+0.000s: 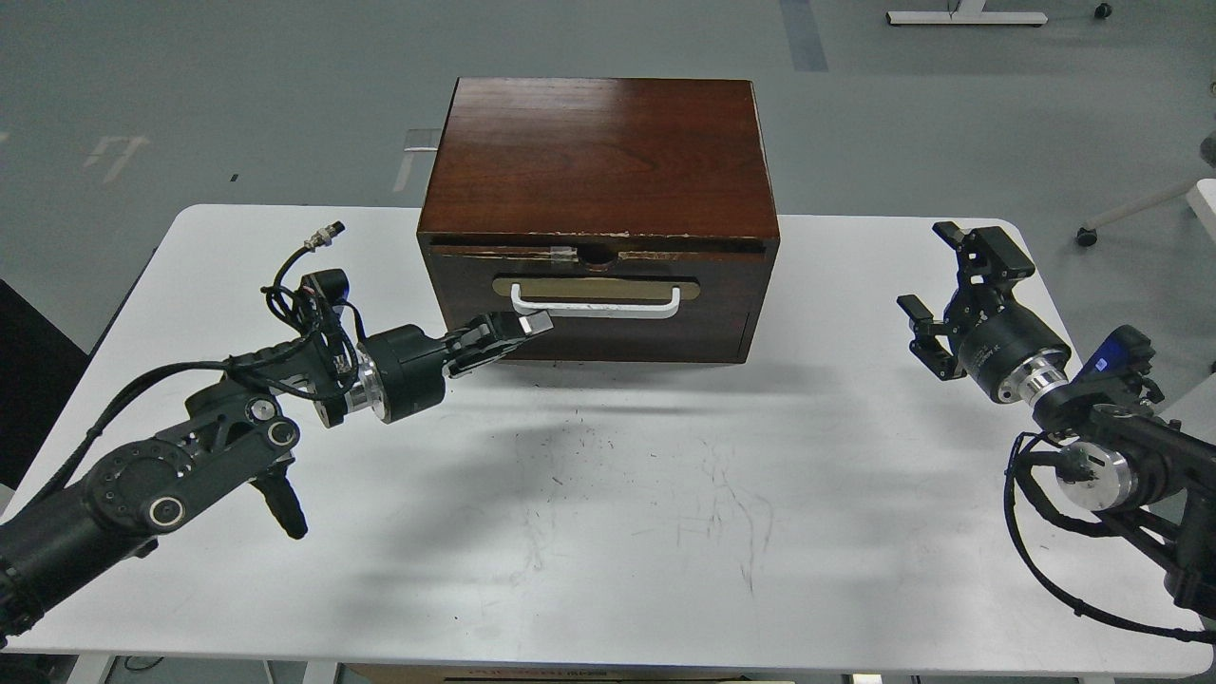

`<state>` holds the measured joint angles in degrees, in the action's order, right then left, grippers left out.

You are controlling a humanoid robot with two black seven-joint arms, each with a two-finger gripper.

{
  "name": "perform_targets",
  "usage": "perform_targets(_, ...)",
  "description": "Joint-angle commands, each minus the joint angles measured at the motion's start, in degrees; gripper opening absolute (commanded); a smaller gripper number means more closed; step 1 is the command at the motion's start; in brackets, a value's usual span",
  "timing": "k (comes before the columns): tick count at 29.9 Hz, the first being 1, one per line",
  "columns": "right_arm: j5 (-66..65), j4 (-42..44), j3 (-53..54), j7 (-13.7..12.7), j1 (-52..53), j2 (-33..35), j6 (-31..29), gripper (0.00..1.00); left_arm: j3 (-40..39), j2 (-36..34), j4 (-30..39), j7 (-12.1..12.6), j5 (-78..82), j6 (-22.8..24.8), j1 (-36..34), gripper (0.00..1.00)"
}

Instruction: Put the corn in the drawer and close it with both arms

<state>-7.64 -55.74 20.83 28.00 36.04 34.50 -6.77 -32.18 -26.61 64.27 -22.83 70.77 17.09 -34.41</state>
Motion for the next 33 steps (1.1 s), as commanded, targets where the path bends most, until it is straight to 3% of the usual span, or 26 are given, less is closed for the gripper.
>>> perform_targets(1, 0.00, 0.02, 0.00, 0.00, 0.00, -0.04, 0.00, 1.00, -0.07, 0.33, -0.55, -0.02, -0.02, -0.13, -0.13, 0.00)
perform_targets(13, 0.00, -0.07, 0.00, 0.00, -0.26, 0.05, 0.00, 1.00, 0.02, 0.33, -1.52, 1.30, -3.45, -0.75, -1.19, 0.00)
perform_targets(25, 0.00, -0.07, 0.00, 0.00, -0.26, 0.22, 0.00, 1.00, 1.16, -4.58, 5.76, 0.34, -5.21, 9.88, 0.21, 0.00)
perform_targets(30, 0.00, -0.07, 0.09, 0.00, -0.26, 0.22, 0.00, 1.00, 0.37, -6.43, 9.73, -2.65, -5.47, 10.91, 1.27, 0.00)
perform_targets(31, 0.00, -0.07, 0.09, 0.00, -0.26, 0.22, 0.00, 1.00, 0.02, -6.96, 10.60, -5.00, -6.52, 10.91, 1.62, 0.09)
perform_targets(32, 0.00, -0.07, 0.09, 0.00, -0.26, 0.22, 0.00, 1.00, -0.51, -7.66, 11.05, -5.17, -9.66, 10.91, 2.06, 0.31)
perform_targets(33, 0.00, 0.02, 0.09, 0.00, -0.26, 0.22, 0.09, 1.00, -0.95, -8.19, 11.23, -5.17, -12.04, 10.91, 2.24, 0.45)
